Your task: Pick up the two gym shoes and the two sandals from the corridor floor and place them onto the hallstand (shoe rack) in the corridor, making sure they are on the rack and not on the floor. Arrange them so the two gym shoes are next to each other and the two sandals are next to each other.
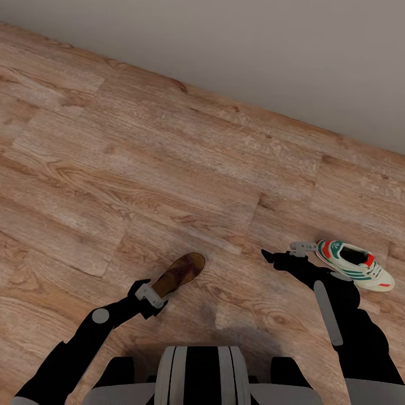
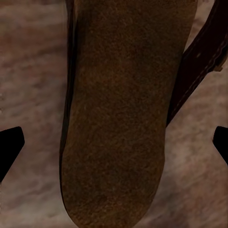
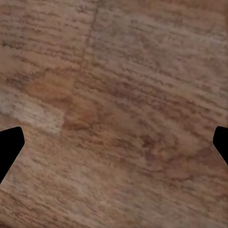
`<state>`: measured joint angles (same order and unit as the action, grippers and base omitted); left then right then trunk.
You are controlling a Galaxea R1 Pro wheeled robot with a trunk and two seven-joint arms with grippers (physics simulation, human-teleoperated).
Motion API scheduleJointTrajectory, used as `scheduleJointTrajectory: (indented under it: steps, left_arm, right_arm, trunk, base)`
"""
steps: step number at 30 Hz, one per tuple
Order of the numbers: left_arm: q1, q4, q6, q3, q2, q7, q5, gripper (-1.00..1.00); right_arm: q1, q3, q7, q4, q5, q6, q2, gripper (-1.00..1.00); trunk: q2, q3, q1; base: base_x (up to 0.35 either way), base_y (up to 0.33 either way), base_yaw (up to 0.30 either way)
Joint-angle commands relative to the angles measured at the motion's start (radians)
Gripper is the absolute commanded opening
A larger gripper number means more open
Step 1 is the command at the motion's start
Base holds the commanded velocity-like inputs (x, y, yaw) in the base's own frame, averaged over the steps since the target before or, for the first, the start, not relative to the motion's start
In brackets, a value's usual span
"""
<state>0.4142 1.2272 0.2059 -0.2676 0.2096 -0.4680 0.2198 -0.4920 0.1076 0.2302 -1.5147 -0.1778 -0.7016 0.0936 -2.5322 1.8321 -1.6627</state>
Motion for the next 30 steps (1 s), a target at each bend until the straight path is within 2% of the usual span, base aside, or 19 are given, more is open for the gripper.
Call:
scheduleJointTrajectory:
  steps: [1, 30]
  left_arm:
    - [0.001, 0.002, 0.004, -0.001, 0.001, -0.003, 0.006, 1.0]
    - [0.001, 0.0, 0.006, -0.001, 0.001, 0.0, 0.006, 1.0]
  right_arm:
    - [0.0, 0.001, 0.003, -0.001, -0.003, -0.006, 0.0, 1.0]
    - [0.0, 0.001, 0.003, -0.001, -0.003, -0.006, 0.0, 1.0]
  trunk:
    - [0.0, 0.0, 0.0]
    - [-0.001, 0.0, -0.002]
  base:
    - [0.0, 0.0, 0.0]
    - [0.0, 0.0, 0.0]
